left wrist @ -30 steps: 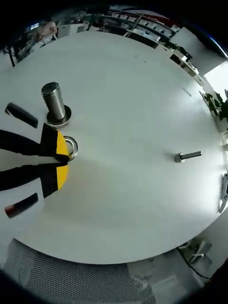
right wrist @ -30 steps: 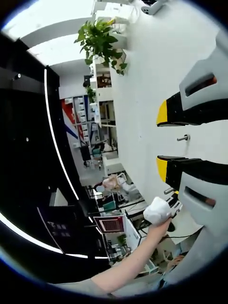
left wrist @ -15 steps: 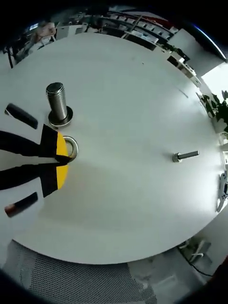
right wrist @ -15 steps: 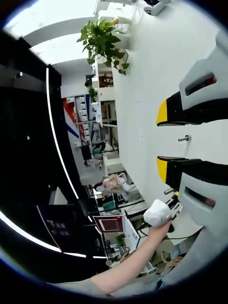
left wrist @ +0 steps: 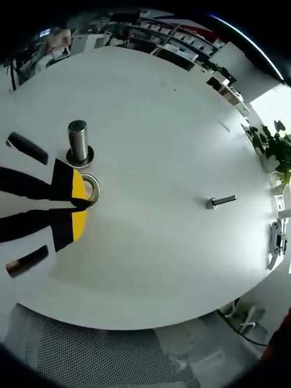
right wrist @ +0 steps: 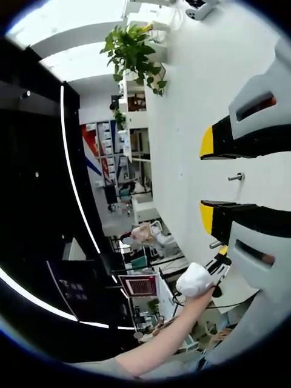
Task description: Place the washer onto the threaded stud by aligning its center hole with the stud, sliding it down to the base, and recovering from edge contact or off-axis alignment until the washer reaches the visible bottom stop.
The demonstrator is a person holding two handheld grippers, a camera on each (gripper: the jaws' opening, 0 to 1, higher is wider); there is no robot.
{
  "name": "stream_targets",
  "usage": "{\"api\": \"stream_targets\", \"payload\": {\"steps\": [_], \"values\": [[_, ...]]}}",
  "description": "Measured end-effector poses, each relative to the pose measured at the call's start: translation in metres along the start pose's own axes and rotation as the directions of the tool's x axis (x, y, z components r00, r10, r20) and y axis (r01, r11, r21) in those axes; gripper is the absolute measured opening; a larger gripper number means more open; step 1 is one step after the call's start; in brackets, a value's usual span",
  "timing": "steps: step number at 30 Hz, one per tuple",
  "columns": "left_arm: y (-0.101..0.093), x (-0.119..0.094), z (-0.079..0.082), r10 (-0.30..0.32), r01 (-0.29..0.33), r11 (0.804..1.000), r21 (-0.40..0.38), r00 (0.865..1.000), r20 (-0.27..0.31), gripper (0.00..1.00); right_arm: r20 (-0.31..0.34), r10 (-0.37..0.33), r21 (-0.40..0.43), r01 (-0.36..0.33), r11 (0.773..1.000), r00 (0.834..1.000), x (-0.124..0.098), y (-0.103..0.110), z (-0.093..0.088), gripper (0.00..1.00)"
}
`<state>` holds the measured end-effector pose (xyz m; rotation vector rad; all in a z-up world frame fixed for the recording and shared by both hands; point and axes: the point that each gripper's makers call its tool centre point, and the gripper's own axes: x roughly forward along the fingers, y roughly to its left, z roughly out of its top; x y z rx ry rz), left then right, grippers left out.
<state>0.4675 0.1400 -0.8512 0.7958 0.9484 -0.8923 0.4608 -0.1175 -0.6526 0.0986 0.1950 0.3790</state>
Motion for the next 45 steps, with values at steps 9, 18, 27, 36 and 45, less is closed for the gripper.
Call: {"api": "stream_targets", "payload": {"steps": [9,18,27,36,45], "values": [[0.0,-0.018,0.004,0.027,-0.027,1.0,-0.003,0.999,0.037,0.01,0.001,0.002,0.007,-0.002,1.0,1.0,0.0,0.001,0.0,0.29],[0.02,-0.034,0.008,0.061,-0.06,0.998,-0.014,0.997,0.051,0.01,-0.005,0.004,0.011,-0.004,1.0,1.0,0.0,0.001,-0.001,0.29],[0.046,-0.042,0.009,0.093,-0.092,0.995,-0.026,0.995,0.04,0.01,-0.002,-0.003,0.014,0.003,1.0,1.0,0.001,-0.003,-0.002,0.29],[0.055,-0.043,0.008,0.102,-0.102,0.995,-0.017,0.995,0.012,0.01,-0.004,-0.01,0.02,0.01,1.0,1.0,0.001,-0.005,-0.002,0.29],[0.051,-0.043,0.01,0.074,-0.073,0.997,0.006,0.997,-0.002,0.01,-0.005,-0.011,0.021,0.011,1.0,1.0,0.001,-0.004,-0.002,0.29]]}}
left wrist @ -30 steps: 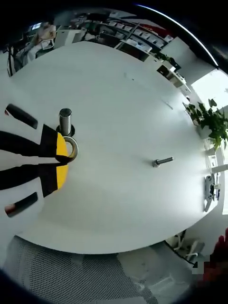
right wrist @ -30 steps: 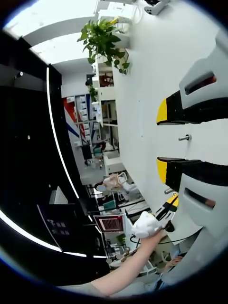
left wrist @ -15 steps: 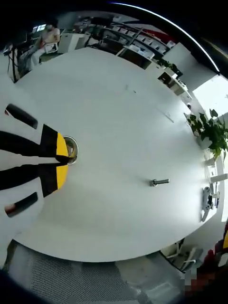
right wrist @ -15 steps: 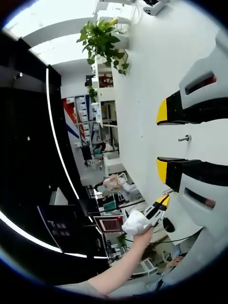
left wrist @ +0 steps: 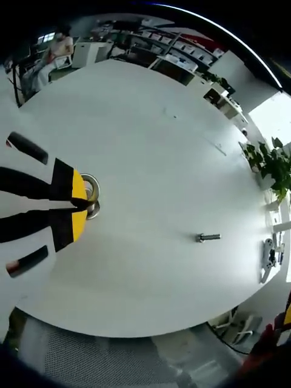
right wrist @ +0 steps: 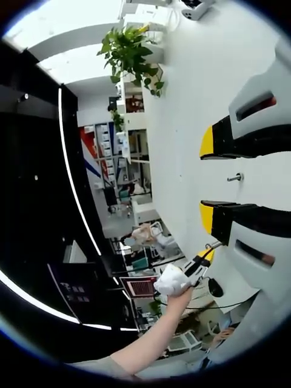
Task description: Place the washer onto the threaded stud by aligning its center hole with the stud, sliding it down to the base, and recovering from edge contact or off-axis alignment until the washer reaches the visible bottom stop.
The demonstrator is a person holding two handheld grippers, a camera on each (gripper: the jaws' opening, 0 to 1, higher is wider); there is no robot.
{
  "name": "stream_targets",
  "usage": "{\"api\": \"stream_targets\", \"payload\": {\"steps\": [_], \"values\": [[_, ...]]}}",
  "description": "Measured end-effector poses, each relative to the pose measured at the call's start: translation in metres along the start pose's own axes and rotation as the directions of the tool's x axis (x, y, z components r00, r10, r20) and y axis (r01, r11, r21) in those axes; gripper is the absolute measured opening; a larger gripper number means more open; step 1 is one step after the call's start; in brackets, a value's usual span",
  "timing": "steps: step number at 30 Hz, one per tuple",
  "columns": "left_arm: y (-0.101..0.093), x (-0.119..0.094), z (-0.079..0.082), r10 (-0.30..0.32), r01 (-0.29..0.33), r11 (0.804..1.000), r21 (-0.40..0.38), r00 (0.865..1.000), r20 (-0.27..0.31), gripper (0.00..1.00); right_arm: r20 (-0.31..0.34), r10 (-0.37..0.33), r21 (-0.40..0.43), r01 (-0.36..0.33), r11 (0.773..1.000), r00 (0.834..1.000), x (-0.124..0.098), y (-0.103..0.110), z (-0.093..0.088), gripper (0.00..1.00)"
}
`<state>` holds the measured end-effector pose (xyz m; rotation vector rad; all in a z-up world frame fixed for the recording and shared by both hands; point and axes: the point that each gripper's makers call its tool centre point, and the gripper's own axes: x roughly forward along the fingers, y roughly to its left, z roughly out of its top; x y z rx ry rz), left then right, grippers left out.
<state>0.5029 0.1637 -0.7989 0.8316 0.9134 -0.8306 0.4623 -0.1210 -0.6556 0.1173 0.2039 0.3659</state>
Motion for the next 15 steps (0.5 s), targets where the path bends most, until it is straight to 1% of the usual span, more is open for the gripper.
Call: {"api": "stream_targets", "payload": {"steps": [2,4,6,9,15], "values": [[0.003,0.002,-0.001,-0.001,0.001,1.0,-0.004,1.0,-0.002,0.01,0.001,-0.002,0.001,0.002,1.0,1.0,0.0,-0.001,0.0,0.29],[0.003,0.004,-0.001,-0.016,0.016,1.0,-0.021,1.0,-0.001,0.01,0.003,-0.001,0.003,0.001,1.0,1.0,0.0,-0.002,0.0,0.29],[0.004,0.006,-0.001,-0.013,0.013,1.0,0.007,1.0,-0.009,0.01,0.003,-0.002,0.004,0.002,1.0,1.0,0.0,-0.001,0.001,0.29],[0.005,0.009,-0.002,-0.013,0.014,1.0,0.022,1.0,-0.017,0.01,0.007,-0.004,0.007,0.004,1.0,1.0,0.0,-0.001,0.002,0.29],[0.008,0.012,-0.004,-0.01,0.011,1.0,0.011,1.0,-0.025,0.02,0.009,-0.006,0.011,0.006,1.0,1.0,-0.001,-0.002,0.002,0.29]]}}
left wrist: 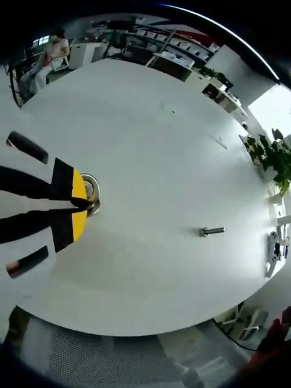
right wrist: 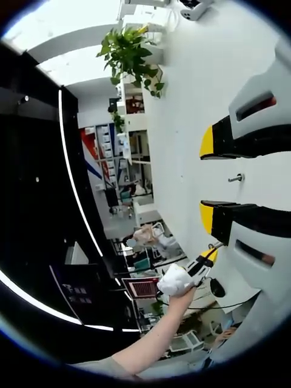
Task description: Place the washer onto the threaded stud by aligning its center hole with the stud, sliding it down to the base, and recovering from edge contact or off-axis alignment until the washer reaches the visible bottom stop.
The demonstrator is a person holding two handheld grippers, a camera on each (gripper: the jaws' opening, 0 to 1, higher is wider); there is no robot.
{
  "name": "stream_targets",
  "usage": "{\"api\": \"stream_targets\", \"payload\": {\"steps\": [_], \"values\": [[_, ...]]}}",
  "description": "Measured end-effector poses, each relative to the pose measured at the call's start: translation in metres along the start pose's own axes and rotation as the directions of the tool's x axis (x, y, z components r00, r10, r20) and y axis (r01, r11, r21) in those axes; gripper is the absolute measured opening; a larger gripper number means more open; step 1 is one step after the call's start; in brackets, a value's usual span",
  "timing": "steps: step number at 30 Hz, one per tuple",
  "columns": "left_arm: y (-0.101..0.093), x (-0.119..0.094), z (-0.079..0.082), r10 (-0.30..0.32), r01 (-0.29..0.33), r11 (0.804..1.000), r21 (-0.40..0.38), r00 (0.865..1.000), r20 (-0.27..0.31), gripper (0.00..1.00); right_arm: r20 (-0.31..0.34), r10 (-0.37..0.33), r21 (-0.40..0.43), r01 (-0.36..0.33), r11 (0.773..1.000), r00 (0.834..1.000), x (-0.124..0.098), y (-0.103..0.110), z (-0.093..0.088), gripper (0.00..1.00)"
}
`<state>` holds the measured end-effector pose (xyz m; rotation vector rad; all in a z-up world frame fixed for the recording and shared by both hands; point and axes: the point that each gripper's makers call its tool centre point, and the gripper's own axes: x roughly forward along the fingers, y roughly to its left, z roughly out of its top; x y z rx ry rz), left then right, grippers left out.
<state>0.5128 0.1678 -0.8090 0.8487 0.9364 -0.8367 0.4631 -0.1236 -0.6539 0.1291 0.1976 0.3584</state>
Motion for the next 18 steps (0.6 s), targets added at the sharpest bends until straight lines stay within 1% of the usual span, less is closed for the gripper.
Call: {"api": "stream_targets", "payload": {"steps": [11,15,18], "values": [[-0.0001,-0.0012,-0.0027,-0.005,0.005,1.0,0.002,1.0,0.004,0.02,-0.002,0.0,0.0,0.0,1.0,1.0,0.0004,0.0002,-0.0003,0.29],[0.0019,-0.0031,-0.0033,-0.004,0.004,1.0,-0.017,1.0,0.011,0.02,-0.003,0.0,0.001,0.0,1.0,1.0,0.001,-0.0011,-0.0009,0.29],[-0.0004,-0.0047,-0.0027,-0.009,0.009,0.999,-0.032,1.0,0.017,0.02,-0.004,0.001,0.002,-0.001,1.0,1.0,0.0011,-0.0008,-0.0011,0.29]]}}
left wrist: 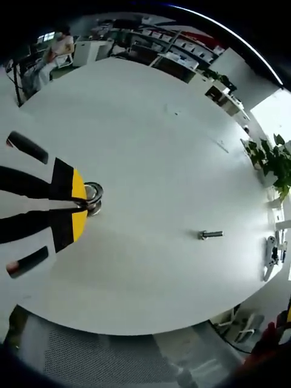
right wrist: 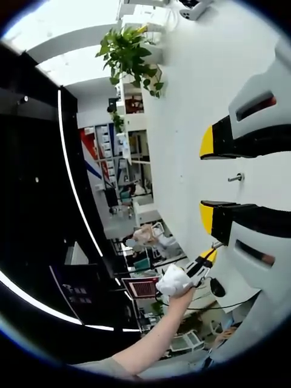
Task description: Place the washer onto the threaded stud by aligning its center hole with the stud, sliding it down to the base, and recovering from edge contact or off-axis alignment until the washer reaches the visible bottom stop.
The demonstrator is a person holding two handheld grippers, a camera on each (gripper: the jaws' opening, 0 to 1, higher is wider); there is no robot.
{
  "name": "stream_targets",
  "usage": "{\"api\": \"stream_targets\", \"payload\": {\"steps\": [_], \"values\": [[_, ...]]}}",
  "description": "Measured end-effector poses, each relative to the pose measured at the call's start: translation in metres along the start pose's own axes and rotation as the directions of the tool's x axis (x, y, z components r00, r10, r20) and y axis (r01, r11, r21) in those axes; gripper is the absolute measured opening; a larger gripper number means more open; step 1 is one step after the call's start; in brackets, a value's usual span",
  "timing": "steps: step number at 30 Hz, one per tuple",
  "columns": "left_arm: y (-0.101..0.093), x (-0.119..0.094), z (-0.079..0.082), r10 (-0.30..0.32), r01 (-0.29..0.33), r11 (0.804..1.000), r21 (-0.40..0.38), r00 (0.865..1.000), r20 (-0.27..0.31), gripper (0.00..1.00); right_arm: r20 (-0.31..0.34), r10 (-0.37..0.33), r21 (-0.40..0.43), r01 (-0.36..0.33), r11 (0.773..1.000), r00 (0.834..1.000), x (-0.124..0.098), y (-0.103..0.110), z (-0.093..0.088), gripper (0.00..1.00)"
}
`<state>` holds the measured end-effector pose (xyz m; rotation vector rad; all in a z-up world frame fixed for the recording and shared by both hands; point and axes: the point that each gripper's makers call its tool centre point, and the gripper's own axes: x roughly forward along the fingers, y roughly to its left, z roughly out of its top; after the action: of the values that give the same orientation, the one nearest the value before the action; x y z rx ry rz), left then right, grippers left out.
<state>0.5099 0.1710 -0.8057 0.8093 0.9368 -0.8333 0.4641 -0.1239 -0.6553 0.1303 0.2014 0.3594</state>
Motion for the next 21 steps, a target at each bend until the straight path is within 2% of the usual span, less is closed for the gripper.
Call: {"api": "stream_targets", "payload": {"steps": [13,21], "values": [[-0.0058,0.0013,0.0048,0.0,0.001,1.0,-0.018,1.0,0.023,0.02,0.0,-0.002,0.004,0.002,1.0,1.0,-0.0003,-0.0002,0.0002,0.29],[0.0002,0.0033,0.0076,0.021,-0.02,0.999,-0.034,0.999,0.043,0.03,-0.002,-0.004,0.003,0.004,1.0,1.0,-0.0005,-0.0004,-0.0003,0.29]]}}
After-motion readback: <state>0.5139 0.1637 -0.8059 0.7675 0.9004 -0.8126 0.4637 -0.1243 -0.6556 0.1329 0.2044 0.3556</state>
